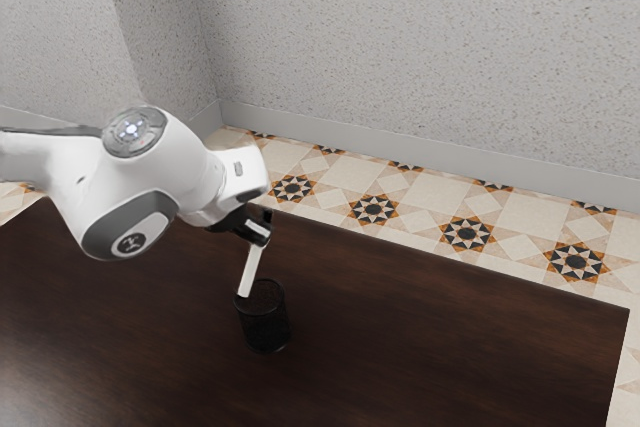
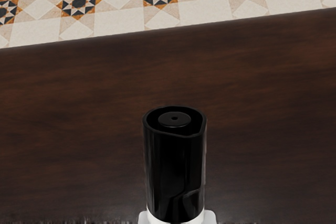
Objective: Put the marker into the pen holder.
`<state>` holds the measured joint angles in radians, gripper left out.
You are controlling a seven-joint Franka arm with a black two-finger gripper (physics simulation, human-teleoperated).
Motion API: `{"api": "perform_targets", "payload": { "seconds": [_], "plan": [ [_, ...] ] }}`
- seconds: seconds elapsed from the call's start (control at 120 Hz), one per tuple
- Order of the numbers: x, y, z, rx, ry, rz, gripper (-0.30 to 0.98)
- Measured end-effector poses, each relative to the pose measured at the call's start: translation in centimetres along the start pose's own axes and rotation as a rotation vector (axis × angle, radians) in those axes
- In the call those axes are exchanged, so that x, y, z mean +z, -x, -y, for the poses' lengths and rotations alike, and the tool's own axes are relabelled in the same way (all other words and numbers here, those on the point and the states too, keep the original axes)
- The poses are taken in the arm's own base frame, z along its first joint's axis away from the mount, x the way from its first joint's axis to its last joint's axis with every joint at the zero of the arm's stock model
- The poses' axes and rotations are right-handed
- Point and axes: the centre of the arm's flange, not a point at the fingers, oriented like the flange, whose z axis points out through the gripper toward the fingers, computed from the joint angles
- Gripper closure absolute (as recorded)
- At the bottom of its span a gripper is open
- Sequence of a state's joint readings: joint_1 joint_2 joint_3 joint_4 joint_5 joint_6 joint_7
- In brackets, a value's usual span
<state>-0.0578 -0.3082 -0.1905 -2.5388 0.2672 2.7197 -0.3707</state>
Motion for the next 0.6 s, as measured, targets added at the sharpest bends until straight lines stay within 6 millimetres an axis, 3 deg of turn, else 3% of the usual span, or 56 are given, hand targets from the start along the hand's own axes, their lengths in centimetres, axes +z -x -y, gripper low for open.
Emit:
{"api": "perform_targets", "payload": {
  "seconds": [0.6],
  "plan": [
    [3.7,-1.1,1.1,-0.090,-0.017,0.034,0.79]
  ]
}}
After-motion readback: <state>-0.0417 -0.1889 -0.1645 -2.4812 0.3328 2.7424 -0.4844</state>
